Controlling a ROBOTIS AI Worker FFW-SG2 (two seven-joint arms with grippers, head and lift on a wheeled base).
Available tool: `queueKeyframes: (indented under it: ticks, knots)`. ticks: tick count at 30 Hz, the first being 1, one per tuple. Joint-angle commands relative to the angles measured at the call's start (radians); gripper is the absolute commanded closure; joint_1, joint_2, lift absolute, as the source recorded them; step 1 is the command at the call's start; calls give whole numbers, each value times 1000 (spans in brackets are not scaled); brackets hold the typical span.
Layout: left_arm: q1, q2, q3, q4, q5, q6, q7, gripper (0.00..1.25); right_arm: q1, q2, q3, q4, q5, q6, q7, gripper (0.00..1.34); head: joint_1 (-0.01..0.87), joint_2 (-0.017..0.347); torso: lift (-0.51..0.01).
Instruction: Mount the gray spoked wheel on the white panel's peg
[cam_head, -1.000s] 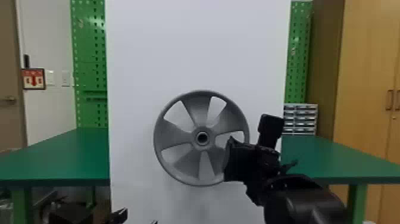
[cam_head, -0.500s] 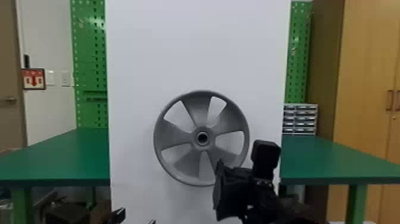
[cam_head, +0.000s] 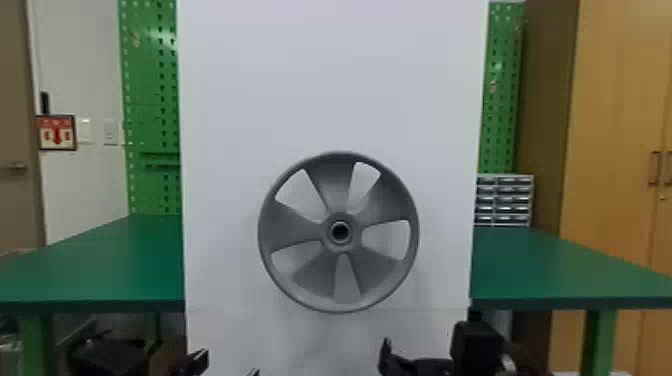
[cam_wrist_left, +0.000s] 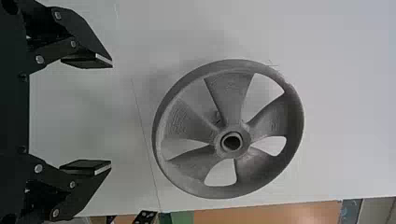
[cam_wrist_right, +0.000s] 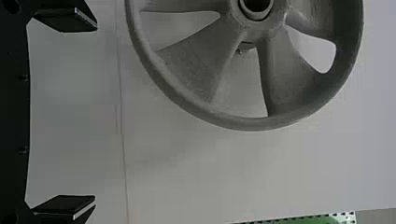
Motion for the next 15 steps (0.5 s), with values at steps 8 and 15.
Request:
queueKeyframes:
  ticks: [8,15]
  knots:
    - [3,-7,3,0,0,-5,-1,481,199,2,-90,72,33,-198,117,-2,123,-8,-406]
    - [8,-16,8,0,0,-13,-1,481,274,35,-159,172,74,-356,217,-2,123,-8,-406]
